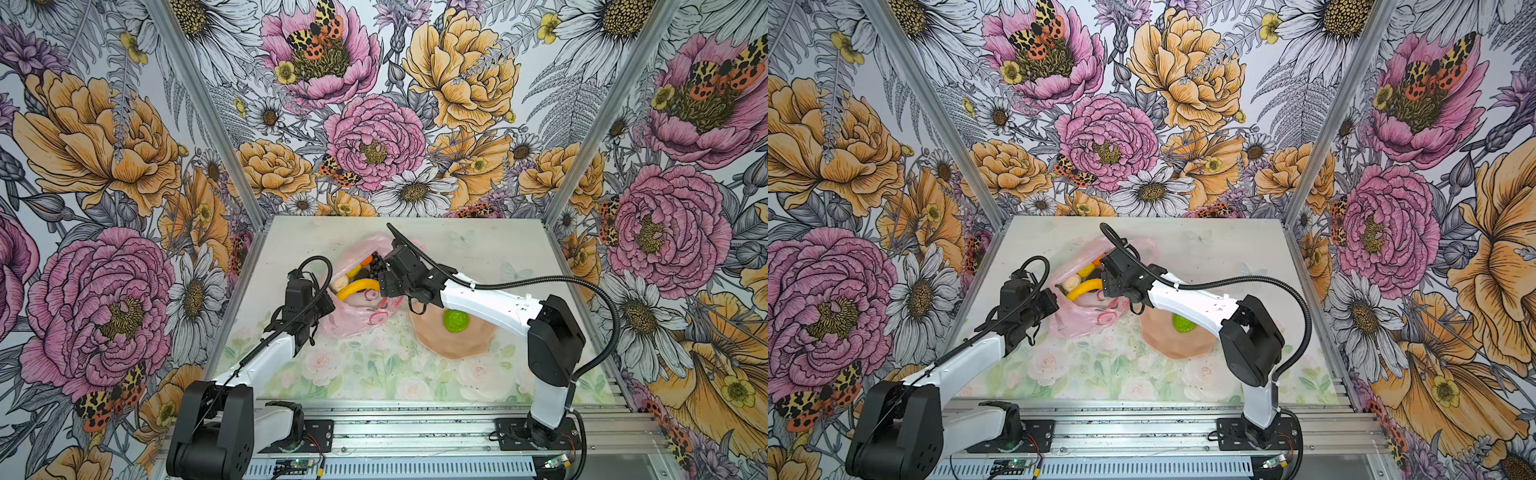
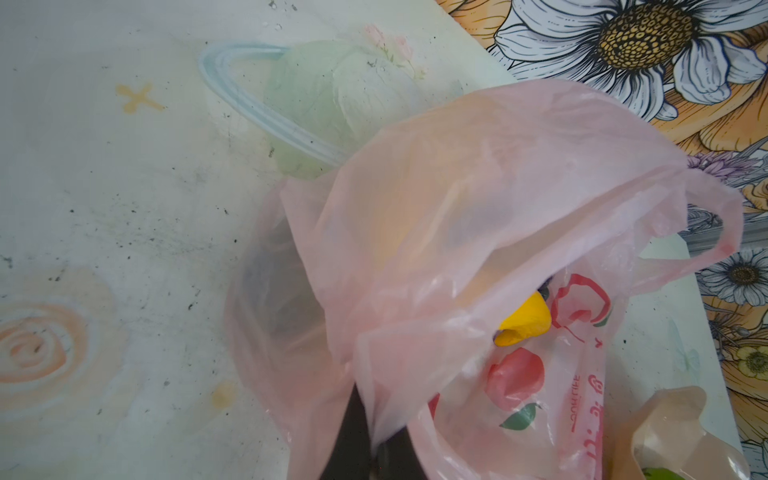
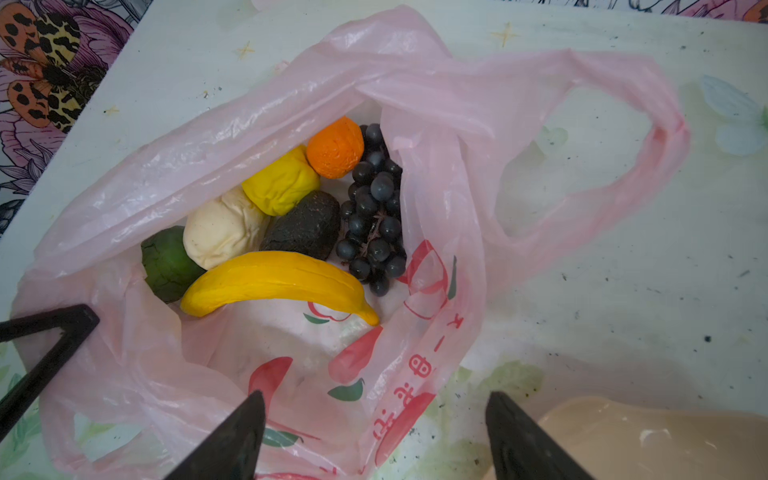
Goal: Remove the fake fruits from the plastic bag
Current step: 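Move the right gripper back into the bag mouth beside the left gripper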
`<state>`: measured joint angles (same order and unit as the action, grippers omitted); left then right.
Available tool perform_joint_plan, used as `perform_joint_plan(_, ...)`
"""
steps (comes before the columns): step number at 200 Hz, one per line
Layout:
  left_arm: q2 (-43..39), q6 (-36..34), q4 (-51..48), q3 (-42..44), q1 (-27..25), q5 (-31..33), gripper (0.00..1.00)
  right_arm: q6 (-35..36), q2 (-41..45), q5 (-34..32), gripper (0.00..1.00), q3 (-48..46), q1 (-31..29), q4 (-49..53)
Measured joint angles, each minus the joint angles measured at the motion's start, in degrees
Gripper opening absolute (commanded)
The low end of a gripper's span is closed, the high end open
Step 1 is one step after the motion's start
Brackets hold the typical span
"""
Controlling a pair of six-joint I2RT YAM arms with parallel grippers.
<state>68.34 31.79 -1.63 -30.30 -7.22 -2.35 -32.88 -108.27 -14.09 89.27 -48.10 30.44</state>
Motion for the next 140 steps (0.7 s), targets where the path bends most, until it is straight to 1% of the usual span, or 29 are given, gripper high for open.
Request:
perform_joint_plan(34, 0.0, 1.0, 0.0, 0.0, 0.1, -0.1, 0.05, 0.0, -3.0, 1.9, 0.79, 3.3, 0.0, -1.2)
perform_joint_plan(56, -0.2, 1.8, 0.2, 0.4, 0.3, -0.1, 0.02, 0.0, -5.1, 3.2, 0.76, 5.5, -0.1, -2.8)
perform_joint_plan(74, -1.4, 2.6, 0.2, 1.5, 0.3, -0.1, 0.0, 0.0, -7.1, 4.5, 0.75, 7.5, -0.4, -3.5)
perform_joint_plan(122, -4.6, 3.9, 0.2, 3.0, 0.3, 0.4, 0.0, 0.0, -14.4, 7.5, 0.71, 13.8, -1.4, -5.5)
perform_joint_plan(140, -5.9, 4.3, 0.2, 3.1, 0.4, 0.8, 0.0, 0.0, -17.4, 9.0, 0.71, 16.4, -1.7, -6.1)
